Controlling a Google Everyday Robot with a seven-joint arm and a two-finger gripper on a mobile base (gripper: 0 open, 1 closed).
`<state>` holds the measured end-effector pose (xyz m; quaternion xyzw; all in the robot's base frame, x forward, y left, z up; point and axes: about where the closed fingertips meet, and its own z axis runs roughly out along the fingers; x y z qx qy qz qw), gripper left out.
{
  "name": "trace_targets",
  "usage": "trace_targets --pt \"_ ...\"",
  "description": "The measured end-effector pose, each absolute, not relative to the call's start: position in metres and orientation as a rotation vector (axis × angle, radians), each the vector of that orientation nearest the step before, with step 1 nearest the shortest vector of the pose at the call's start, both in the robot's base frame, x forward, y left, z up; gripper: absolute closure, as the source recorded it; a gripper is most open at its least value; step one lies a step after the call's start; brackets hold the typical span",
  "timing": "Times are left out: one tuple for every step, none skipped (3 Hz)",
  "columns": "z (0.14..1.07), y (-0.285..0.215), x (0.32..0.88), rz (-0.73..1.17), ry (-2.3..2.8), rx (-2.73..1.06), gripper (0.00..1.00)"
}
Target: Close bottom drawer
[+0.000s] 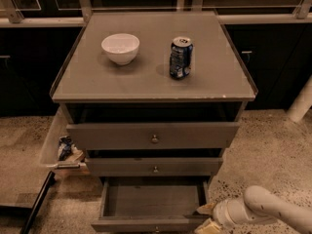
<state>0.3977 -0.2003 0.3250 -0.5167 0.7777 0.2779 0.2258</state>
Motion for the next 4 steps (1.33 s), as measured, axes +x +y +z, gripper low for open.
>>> trace_targets --pt "0.301 -0.189 0.402 0.842 2.089 -1.417 0.65" --pt "0.298 -0.189 0.402 0.847 2.086 -1.414 0.87" --pt "0.292 -0.187 0.400 0.833 2.095 -1.405 1.00" --pt "0.253 -0.186 0.399 0.798 2.133 -1.351 1.00"
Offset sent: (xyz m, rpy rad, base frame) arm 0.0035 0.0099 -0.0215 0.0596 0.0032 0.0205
